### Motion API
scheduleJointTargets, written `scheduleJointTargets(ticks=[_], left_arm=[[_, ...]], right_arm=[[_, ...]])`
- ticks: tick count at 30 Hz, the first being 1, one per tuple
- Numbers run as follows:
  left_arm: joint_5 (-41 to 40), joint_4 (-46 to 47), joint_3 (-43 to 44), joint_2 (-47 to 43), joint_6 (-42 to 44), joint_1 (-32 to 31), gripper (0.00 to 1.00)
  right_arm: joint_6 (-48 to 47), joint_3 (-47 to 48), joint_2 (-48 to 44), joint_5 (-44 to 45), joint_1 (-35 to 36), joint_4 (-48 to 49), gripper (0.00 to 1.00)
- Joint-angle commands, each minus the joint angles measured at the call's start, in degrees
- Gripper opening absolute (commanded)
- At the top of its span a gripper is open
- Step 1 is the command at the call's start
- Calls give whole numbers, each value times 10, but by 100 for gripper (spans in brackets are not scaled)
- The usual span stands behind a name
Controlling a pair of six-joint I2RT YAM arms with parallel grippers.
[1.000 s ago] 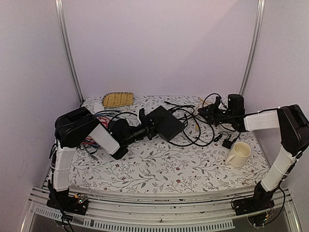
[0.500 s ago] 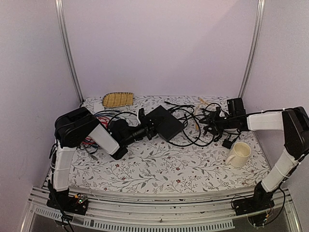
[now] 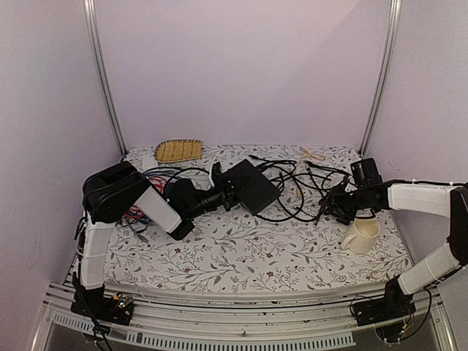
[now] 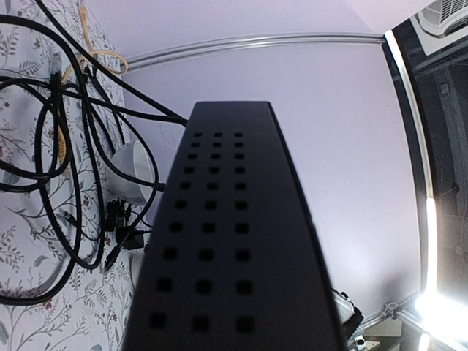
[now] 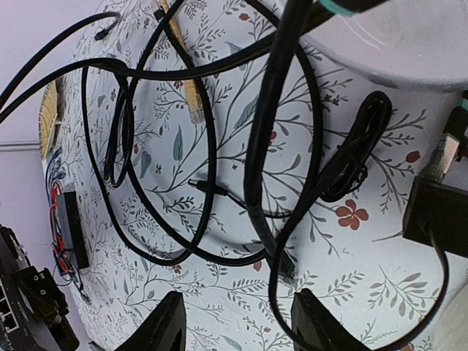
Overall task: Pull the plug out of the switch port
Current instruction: Place the connector at the corner of the board, then pull the connector from the switch port.
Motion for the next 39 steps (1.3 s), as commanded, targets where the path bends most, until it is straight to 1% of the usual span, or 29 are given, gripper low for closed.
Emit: scheduleJointTargets(ticks=[1, 3, 6, 9, 12, 13, 17, 22, 28, 39], left_arm=[[16, 50, 15, -39, 13, 6, 0], [18, 52, 11, -41, 13, 6, 0], [19, 58, 2, -43, 10, 6, 0], [22, 67, -3, -41, 5, 6, 0], [26, 75, -3, -38, -3, 5, 0], [27, 75, -2, -38, -4, 5, 0], [36, 72, 6, -36, -11, 2, 0], [40, 71, 8, -32, -19, 1, 0], [40, 67, 16, -28, -25, 0, 0], [46, 51, 41, -17, -28, -3, 0]], right_arm=[[-27, -5, -53, 83, 15, -32, 50], [-27, 5, -78, 96, 24, -34, 50], [-31, 16, -116, 90, 37, -19, 50], [-23, 8, -149, 57, 48, 35, 50], [-4, 2, -149, 10, 57, 90, 50], [4, -1, -143, -13, 58, 110, 50], [29, -8, -113, -58, 70, 194, 50], [38, 16, -55, -96, 93, 261, 49], [60, 41, 8, -129, 112, 318, 49], [93, 92, 103, -158, 136, 381, 49]])
